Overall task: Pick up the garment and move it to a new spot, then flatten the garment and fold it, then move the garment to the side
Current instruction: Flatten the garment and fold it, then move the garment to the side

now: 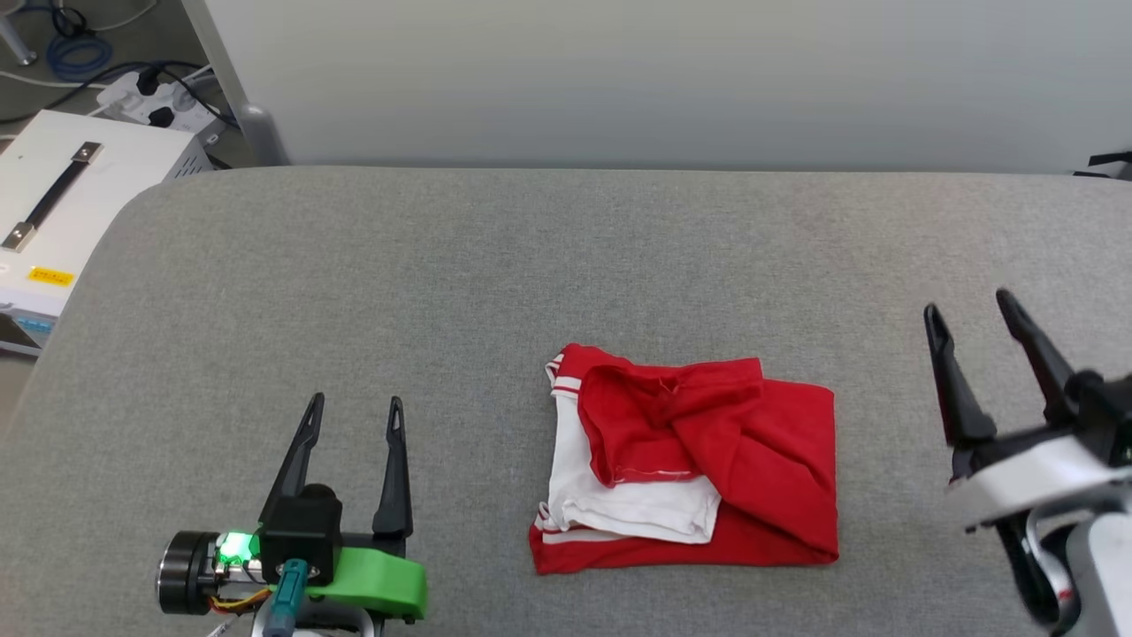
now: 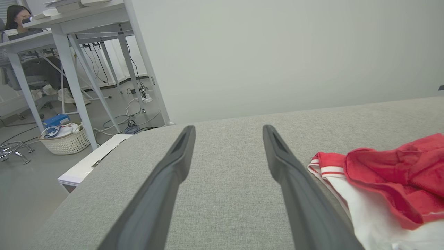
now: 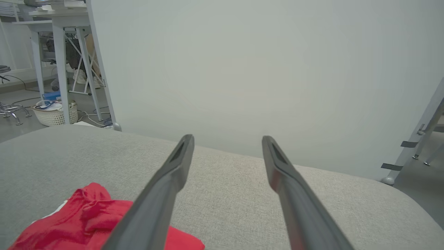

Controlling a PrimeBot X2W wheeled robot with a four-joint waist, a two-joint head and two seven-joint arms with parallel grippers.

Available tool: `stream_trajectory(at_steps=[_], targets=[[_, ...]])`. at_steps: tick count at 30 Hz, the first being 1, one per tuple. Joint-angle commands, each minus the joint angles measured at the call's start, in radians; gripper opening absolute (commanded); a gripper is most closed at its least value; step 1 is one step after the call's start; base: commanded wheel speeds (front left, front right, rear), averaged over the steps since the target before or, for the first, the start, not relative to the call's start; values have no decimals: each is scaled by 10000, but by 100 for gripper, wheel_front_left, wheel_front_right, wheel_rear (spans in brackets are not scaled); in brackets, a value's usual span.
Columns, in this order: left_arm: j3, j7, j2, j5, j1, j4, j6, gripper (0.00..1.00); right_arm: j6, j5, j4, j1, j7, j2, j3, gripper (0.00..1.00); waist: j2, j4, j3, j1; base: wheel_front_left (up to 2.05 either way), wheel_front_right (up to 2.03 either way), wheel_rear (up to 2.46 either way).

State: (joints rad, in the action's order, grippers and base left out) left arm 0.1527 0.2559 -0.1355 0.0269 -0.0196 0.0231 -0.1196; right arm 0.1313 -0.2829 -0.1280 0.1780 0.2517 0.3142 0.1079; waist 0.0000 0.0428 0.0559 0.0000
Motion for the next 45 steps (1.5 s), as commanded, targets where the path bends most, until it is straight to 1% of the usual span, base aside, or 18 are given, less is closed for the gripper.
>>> stream_trajectory(at_steps=[1,3,5,8,10,18,24,33,37,39,43,45], targets=[[-45,59,-65,-2,-172,-46,-10,100,-6,168,276,-405,83,-278,-214,100,0,-8,-70,0,0,0,0],[-59,59,-65,9,-250,-87,-8,100,-6,337,666,-891,92,-676,-541,100,0,7,-105,0,0,0,0],[-73,59,-63,16,-328,-123,-11,100,-6,675,1087,-1270,96,-875,-714,100,0,14,-130,0,0,0,0],[-75,59,-64,22,-425,-148,3,100,-6,851,1495,-1782,98,-1283,-1043,100,0,49,-190,0,0,0,0],[-93,59,-66,30,-508,-183,0,100,-6,1116,1727,-2120,98,-1413,-1059,100,0,55,-215,0,0,0,0],[-101,59,-59,31,-689,-240,21,100,-6,1287,2048,-2958,100,-1892,-1259,100,0,125,-312,0,0,0,0],[-142,59,-64,44,-840,-243,25,100,-6,1401,2018,-3196,100,-2001,-1356,100,0,140,-365,0,0,0,0],[-172,59,-56,52,-876,-209,64,100,-6,1348,1851,-3147,100,-1907,-1327,100,0,149,-405,0,0,0,0],[-186,59,-47,55,-866,-197,80,100,-6,1277,1848,-2880,100,-1757,-1324,100,0,140,-382,0,0,0,0],[-185,59,-37,55,-829,-189,93,100,-6,1186,1912,-2582,100,-1601,-1416,100,0,148,-341,0,0,0,0],[-160,59,-26,42,-733,-175,137,100,-6,516,1941,-1632,-1,-1153,-1788,100,0,226,-262,0,0,0,0],[-142,59,-23,32,-681,-171,163,100,-6,60,2014,-974,-388,-706,-1939,100,0,305,-202,0,0,0,0]])
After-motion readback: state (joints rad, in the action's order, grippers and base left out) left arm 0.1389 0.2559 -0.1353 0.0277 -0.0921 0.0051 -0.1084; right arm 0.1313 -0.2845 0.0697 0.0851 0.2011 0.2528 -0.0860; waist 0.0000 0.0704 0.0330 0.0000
